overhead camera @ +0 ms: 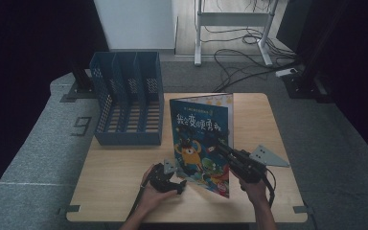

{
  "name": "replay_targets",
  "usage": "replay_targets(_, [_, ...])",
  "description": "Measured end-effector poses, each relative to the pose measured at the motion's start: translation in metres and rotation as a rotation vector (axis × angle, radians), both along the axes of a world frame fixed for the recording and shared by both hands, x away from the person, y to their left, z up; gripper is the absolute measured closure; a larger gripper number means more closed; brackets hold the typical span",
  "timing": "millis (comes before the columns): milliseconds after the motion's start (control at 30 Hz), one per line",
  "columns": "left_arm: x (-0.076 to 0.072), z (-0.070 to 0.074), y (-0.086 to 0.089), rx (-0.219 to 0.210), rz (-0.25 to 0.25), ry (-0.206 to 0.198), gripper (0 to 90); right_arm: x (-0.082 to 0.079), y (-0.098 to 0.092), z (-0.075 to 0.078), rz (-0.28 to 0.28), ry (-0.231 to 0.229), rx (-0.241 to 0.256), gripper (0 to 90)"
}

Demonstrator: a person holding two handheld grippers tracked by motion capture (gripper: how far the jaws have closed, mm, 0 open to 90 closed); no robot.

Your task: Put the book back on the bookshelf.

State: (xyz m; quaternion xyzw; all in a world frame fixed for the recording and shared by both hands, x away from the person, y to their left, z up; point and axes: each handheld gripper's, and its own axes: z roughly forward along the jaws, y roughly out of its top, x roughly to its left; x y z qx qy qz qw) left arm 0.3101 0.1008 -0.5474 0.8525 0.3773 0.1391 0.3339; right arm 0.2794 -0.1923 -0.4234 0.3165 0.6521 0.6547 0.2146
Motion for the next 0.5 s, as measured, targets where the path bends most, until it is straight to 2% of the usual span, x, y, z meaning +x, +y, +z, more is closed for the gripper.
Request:
replay_targets(267, [-0.002,0.0,0.003,-0.015,-0.004,-0.006,13.9,-0.002,-0.002,-0.001,0.006,0.001,-0.008,82.8])
replay_targets(400, [0.0,0.001,0.008,-0.048,0.006,0.011,16.2,-0.001,-0.005,-0.002,0.017,0.006,-0.005,82.8])
replay_targets(500, [0.002,0.001,0.011,-0.056,0.025,0.006,18.7,-0.001,-0.006,-0.002,0.022,0.005,-0.008,82.7])
